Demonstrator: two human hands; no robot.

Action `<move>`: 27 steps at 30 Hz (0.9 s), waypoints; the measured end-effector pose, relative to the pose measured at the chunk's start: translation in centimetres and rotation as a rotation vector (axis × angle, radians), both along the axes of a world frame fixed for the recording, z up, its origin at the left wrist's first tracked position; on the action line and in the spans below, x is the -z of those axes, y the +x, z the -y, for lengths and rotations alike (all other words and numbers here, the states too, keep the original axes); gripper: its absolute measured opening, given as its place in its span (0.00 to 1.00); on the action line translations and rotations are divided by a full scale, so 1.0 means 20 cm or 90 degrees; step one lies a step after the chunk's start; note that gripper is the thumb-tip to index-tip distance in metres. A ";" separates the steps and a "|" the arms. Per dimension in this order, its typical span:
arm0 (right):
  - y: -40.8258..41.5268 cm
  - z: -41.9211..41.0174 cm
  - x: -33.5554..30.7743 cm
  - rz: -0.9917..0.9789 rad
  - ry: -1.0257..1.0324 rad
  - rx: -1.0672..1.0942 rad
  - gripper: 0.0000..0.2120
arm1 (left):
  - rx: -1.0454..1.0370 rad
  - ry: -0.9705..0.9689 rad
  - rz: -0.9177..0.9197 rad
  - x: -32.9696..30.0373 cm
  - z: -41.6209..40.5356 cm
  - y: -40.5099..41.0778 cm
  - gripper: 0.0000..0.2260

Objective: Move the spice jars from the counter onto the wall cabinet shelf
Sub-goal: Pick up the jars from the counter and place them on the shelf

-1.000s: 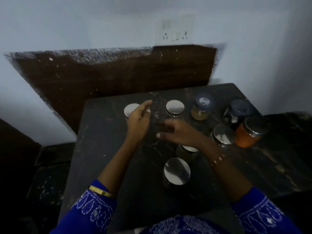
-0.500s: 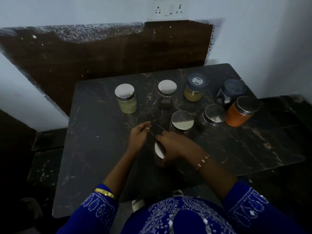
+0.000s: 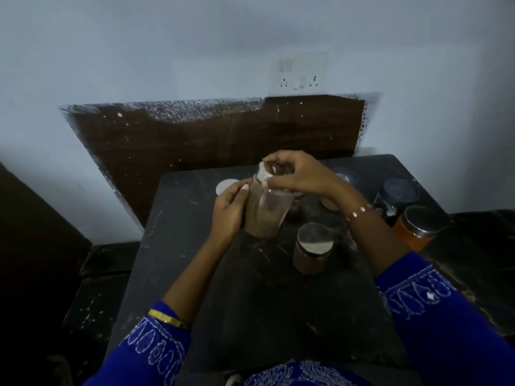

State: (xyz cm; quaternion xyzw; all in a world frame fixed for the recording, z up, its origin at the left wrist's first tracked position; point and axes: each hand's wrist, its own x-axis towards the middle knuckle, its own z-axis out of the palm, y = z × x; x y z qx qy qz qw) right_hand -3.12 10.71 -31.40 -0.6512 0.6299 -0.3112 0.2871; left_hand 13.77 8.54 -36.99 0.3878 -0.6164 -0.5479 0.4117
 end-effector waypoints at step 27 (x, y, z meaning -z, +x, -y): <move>0.10 0.20 -0.70 0.342 -0.339 0.033 0.16 | 0.112 -0.079 -0.381 -0.89 0.40 -0.11 0.23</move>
